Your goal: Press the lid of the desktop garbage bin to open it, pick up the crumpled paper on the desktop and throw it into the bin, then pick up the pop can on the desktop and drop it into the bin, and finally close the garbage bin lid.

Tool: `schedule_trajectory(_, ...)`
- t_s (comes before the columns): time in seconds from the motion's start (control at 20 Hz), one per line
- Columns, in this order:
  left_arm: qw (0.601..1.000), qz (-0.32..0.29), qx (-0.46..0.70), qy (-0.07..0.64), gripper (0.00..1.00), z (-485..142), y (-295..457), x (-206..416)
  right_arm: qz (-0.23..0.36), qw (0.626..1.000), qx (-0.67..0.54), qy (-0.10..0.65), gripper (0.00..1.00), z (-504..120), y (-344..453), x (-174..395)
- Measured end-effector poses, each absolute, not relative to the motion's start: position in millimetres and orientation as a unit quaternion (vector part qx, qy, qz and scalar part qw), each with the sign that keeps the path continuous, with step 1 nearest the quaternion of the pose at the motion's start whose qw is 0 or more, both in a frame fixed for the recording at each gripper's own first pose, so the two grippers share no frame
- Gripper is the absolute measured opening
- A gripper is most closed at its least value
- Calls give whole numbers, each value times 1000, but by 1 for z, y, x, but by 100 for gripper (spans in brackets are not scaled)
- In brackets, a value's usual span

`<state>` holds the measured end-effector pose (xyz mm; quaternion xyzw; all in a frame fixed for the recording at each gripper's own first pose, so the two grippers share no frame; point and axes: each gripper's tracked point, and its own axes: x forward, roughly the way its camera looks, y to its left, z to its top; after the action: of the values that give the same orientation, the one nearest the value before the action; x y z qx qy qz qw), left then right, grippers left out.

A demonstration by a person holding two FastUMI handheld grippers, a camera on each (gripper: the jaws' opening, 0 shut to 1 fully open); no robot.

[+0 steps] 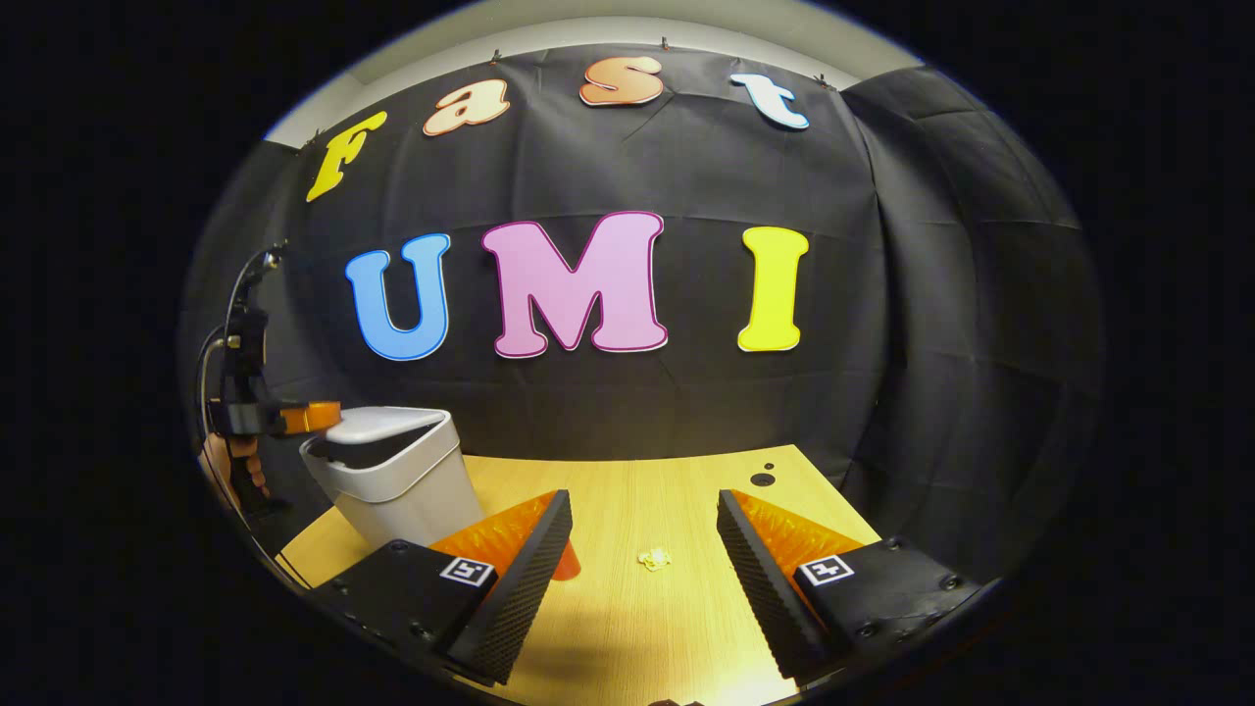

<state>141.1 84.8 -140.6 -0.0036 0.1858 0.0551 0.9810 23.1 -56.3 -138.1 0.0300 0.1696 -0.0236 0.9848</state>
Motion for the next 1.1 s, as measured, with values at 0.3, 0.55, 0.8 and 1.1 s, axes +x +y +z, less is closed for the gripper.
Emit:
schedule_trajectory(0.3, 995, 35, -3, 94, 6, -51, 63, 132, -31, 987, 26, 158, 96, -127, -57, 15)
schedule_trajectory(0.55, 996, 31, 3, 81, 6, -27, 43, 95, -32, 988, 20, 152, 96, -121, -53, 7)
schedule_trajectory(0.8, 993, 3, -55, 105, 10, -36, -5, 51, -23, 987, 26, 157, 96, -123, -42, -2)
schedule_trajectory(1.1, 990, -71, -43, 116, 98, -57, -61, 29, -3, 987, 25, 157, 96, -122, -28, -2)
